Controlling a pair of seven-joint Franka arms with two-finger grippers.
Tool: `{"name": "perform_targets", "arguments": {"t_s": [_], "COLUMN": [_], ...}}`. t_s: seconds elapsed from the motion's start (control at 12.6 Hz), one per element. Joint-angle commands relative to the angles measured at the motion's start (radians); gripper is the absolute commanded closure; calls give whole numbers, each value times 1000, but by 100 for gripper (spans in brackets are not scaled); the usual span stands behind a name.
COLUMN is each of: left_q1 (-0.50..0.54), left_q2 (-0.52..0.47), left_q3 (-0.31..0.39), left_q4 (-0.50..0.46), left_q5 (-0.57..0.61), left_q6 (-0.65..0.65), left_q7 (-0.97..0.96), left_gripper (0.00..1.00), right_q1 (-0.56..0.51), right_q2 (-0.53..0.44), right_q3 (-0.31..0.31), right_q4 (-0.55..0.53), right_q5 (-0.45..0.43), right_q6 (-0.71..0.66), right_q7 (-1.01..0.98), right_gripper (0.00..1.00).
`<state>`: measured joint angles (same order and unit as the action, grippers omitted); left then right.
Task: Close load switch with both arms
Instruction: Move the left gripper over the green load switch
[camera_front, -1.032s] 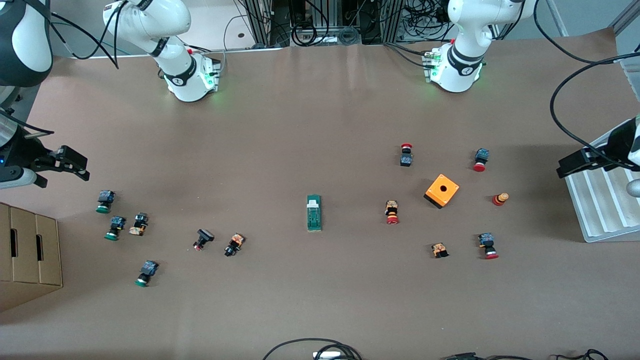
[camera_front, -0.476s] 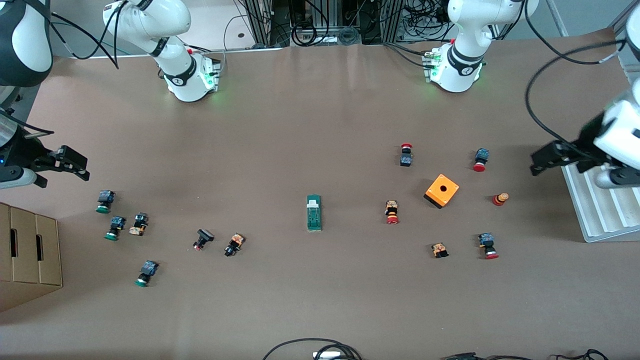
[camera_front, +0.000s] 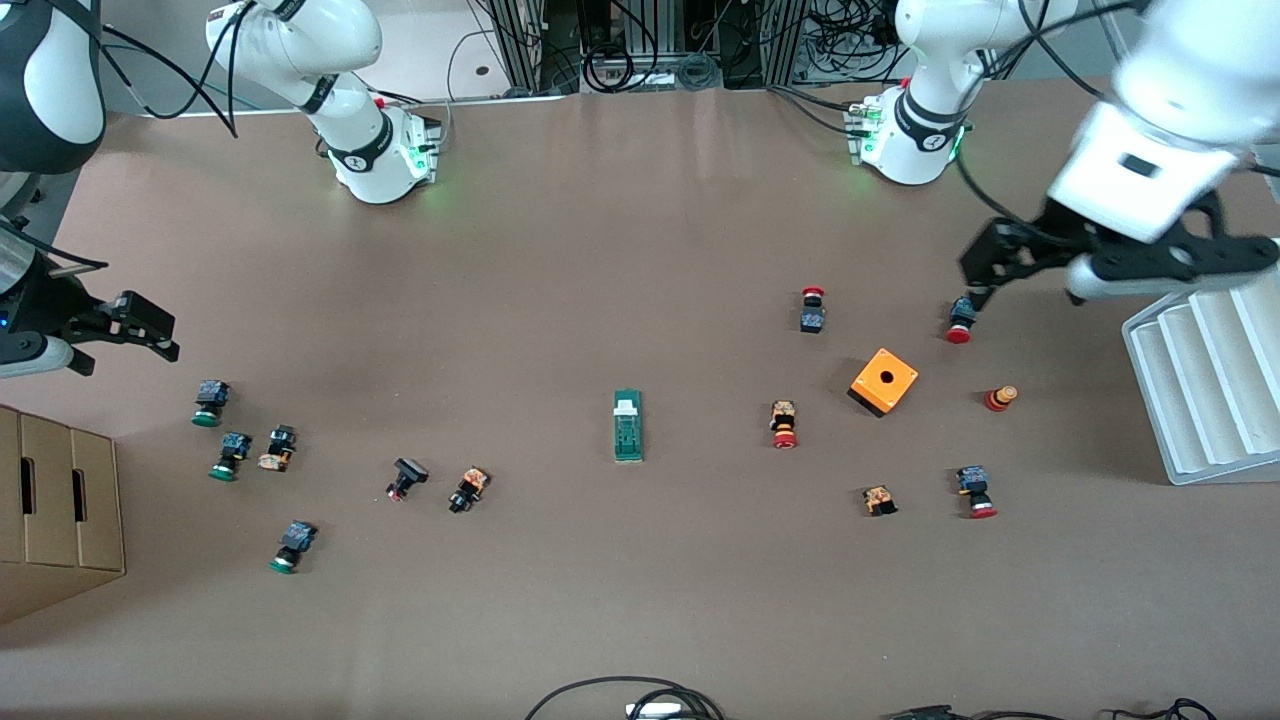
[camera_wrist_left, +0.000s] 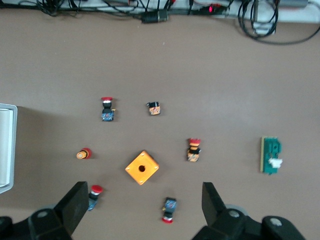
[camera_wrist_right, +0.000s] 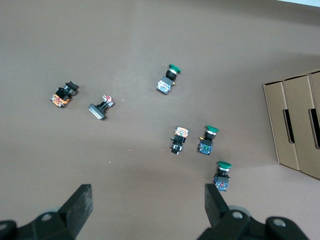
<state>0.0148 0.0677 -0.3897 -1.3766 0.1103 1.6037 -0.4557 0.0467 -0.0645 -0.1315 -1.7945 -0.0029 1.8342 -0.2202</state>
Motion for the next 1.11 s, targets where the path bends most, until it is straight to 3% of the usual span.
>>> {"name": "perform_targets", "arguments": {"t_s": [0.0, 0.48, 1.03], "left_q1": [-24, -392, -602], "left_q2": [-25, 16, 125], "left_q3": [-107, -127, -127], "left_q4": [-1, -54, -145], "left_q5": [110, 432, 667], "left_q6": [21, 24, 131], "left_q7": [-179, -602, -1082], "left_gripper": [0, 0, 0], "right_q1": [4, 4, 4], "right_q2": [5, 5, 5], "right_q3": [-2, -2, -2], "right_q4": [10, 10, 10], "right_q5": [-20, -20, -20], "right_q6": [8, 8, 8], "right_q7": [-8, -8, -7], "right_gripper": [0, 0, 0]}}
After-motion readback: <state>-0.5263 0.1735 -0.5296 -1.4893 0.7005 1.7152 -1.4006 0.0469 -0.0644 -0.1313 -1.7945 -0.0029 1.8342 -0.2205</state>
